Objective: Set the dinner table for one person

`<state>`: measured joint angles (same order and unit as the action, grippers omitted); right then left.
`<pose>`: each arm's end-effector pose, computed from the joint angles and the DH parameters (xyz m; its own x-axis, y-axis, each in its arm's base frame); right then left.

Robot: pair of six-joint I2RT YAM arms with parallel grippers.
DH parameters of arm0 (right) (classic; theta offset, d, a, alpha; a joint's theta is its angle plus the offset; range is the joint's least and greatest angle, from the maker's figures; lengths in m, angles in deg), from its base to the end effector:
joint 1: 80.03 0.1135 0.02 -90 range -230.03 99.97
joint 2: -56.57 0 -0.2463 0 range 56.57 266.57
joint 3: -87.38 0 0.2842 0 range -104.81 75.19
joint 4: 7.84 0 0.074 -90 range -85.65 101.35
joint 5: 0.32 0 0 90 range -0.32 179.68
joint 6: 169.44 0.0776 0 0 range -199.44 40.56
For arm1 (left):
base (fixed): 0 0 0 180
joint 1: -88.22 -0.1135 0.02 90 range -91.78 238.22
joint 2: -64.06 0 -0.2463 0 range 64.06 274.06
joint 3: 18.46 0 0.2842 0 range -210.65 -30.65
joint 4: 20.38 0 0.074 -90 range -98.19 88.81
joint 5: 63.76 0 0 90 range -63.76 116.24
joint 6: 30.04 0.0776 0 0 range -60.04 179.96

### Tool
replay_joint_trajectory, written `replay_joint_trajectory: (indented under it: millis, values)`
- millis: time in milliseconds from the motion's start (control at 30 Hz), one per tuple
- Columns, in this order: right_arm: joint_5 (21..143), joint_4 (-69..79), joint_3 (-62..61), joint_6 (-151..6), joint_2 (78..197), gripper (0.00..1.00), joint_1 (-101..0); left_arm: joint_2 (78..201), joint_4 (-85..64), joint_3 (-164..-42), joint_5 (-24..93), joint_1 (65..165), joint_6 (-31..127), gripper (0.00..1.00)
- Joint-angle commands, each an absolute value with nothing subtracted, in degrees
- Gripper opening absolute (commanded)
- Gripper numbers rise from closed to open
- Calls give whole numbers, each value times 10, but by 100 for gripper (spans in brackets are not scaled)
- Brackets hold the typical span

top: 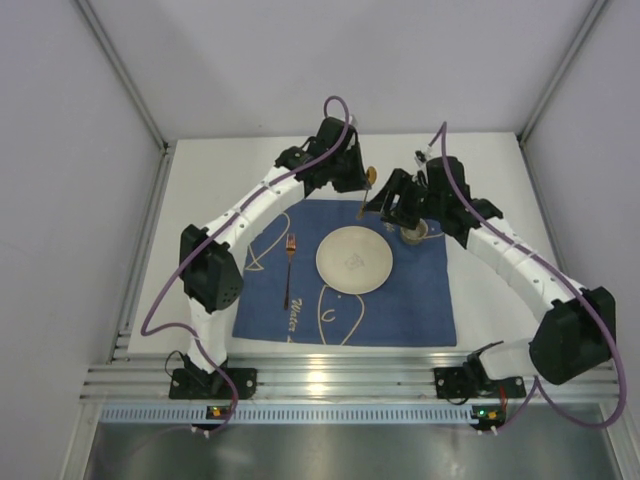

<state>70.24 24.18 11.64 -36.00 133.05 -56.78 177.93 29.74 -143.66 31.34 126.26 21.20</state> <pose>0.3301 0.1699 0.2697 -0.7938 0.3647 -0.4868 -0.1151 0.6957 0.7090 0.4023 -0.3236 0.2998 -0.8032 -0.1634 -0.5729 0.2123 0.8201 -0.5314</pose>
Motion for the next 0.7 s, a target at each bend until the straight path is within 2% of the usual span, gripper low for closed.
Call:
replay_joint_trajectory:
  millis: [0, 33, 133, 167, 233, 267, 300, 467, 667]
  values:
    - [692, 198, 62, -335, 1374, 64, -541, 1777, 292, -1470, 323, 1262, 223, 0]
    - [692, 197, 54, -333, 1385, 64, -531, 1778, 293, -1473, 323, 1262, 224, 0]
    - [693, 196, 19, -334, 1423, 54, -518, 1780, 293, -1476, 325, 1261, 229, 0]
    - [693, 196, 13, -335, 1436, 42, -516, 1779, 295, -1475, 324, 1262, 229, 0]
    - [693, 197, 6, -336, 1443, 27, -515, 1778, 297, -1476, 325, 1261, 232, 0]
    - [702, 200, 8, -337, 1440, 10, -515, 1776, 297, -1474, 325, 1259, 234, 0]
    - [707, 203, 12, -341, 1437, 1, -516, 1774, 297, -1474, 324, 1258, 235, 0]
    - [737, 243, 55, -353, 1374, 0, -537, 1773, 311, -1465, 307, 1243, 235, 0]
    - [715, 264, 161, -359, 1282, 0, -604, 1774, 314, -1439, 317, 1236, 238, 0]
